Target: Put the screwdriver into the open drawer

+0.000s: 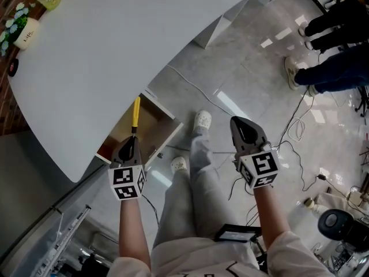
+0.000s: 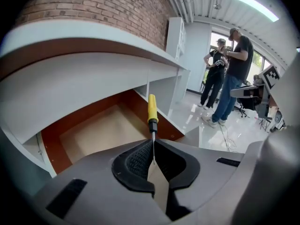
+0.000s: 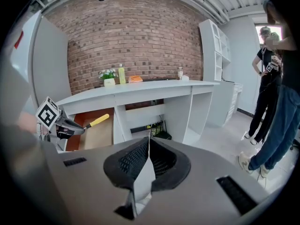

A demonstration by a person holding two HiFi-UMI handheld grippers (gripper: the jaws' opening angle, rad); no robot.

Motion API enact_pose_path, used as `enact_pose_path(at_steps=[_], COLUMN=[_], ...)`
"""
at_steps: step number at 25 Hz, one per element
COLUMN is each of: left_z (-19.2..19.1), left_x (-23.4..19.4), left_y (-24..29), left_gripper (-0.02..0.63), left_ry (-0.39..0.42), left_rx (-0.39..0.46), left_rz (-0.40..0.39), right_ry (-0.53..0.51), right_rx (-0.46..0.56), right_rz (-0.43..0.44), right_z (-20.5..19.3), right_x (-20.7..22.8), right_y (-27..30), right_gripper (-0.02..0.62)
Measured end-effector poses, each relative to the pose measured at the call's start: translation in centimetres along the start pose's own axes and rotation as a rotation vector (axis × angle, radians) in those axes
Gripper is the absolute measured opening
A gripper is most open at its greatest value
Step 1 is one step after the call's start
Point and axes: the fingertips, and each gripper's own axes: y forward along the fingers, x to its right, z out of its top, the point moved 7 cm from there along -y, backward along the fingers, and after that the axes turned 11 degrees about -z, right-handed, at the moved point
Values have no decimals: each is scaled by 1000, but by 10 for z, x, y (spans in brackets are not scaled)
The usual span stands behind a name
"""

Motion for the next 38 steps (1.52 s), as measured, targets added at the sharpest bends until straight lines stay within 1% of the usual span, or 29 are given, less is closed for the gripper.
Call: enact_pose_path(at_steps=[5,8,11,14,16,19,21,24,27,29,33,38], left_z=[-9,-14,-18,-21,-24,-25,-26,-26,-24,-20,-8,10], left_x=[-7,-16,-21,-24,-24,-24,-24,-24,-22,-21,-13,-2], left_y=[30,47,59,67,72,78,80,78,73,69,51,23], left_gripper=[20,20,20,20,20,21,21,21,30,92,94,92], left_ry=[-31,-62,-86,-143,-169,-177,-170,-162,-154,-143,-121,-101], left_rx=[-73,-123,-156,-180,-212,-260,-278,-285,-290,-295,-282,-244], left_rz=[-6,6,12,-9,-24,-30,-19,9,16,17,18,15], right_ry=[9,11,18,26,28,34,36,30,29,33,35,52], right_rx=[-18,-36,-52,-66,-77,-84,-85,-85,-82,-72,-40,-10], right_rz=[-1,7,15,23,27,34,39,45,39,35,19,-19], right_z=[-8,-13,-17,-21,-23,-23,-22,-20,-15,-5,17,41], right_x=[10,12,15,17,18,18,17,16,18,19,20,24], right_y=[20,33,42,49,54,60,62,61,57,52,33,4], right_gripper=[20,20,20,20,20,20,20,20,20,20,20,20])
